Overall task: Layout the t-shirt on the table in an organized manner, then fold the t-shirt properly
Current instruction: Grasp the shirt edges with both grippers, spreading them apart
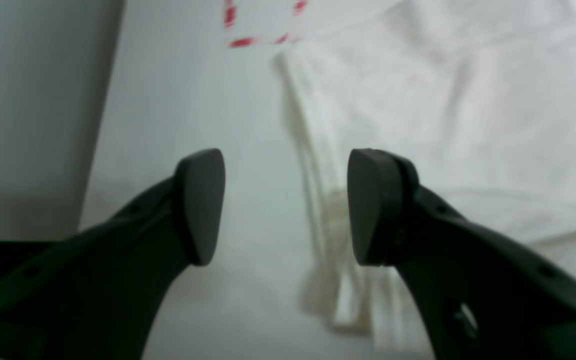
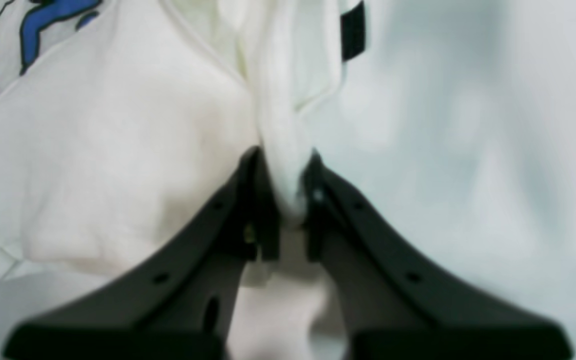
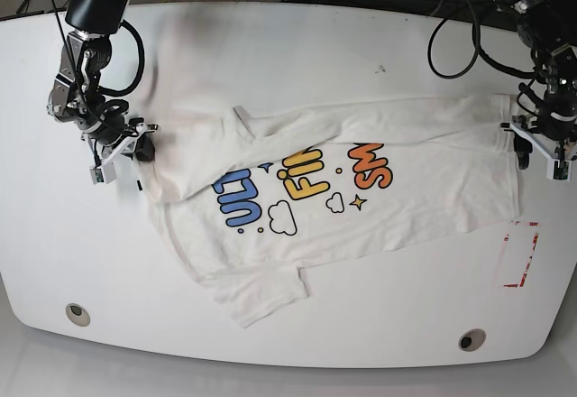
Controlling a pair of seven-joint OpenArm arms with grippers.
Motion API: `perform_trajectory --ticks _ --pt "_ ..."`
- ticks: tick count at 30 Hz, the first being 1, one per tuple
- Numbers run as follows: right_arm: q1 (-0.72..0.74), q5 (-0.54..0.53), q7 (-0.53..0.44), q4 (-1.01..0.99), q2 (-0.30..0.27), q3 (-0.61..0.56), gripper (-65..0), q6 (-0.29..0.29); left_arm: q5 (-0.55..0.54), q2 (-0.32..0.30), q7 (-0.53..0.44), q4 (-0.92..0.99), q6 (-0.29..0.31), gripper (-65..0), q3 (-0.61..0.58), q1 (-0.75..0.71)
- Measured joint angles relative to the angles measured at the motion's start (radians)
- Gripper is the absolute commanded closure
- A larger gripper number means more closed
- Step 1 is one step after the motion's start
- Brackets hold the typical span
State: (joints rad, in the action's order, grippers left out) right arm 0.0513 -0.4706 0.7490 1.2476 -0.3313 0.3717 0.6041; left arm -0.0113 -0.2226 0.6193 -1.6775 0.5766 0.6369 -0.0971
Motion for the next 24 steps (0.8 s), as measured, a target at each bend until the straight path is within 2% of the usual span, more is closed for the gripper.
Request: perform_trajectory --ticks 5,8,13,18,24 --pt "-0.002 0.000 0.001 0.001 0.000 0.000 -4.0 0.000 0.003 0.004 0.008 0.004 0.095 -49.6 0.012 -0.023" --pt "-0.002 0.000 -0.001 0.001 -0.001 0.000 -4.0 0.000 -0.008 0.006 0.032 0.004 0.121 -55.8 0.013 -0.035" --pt "-0.002 0.000 -0.001 0.001 0.000 0.000 -4.0 0.000 0.003 0.005 0.113 0.006 0.124 -56.7 0.014 -0.039" --pt "-0.002 0.000 -0.001 0.001 0.001 0.000 -4.0 0.001 -0.004 0.002 0.108 0.036 0.123 -56.7 0.011 -0.033" --pt "-0.002 0.000 -0.001 0.001 0.002 0.000 -4.0 0.002 -0.004 0.006 0.117 0.115 0.124 -56.7 -0.047 -0.039"
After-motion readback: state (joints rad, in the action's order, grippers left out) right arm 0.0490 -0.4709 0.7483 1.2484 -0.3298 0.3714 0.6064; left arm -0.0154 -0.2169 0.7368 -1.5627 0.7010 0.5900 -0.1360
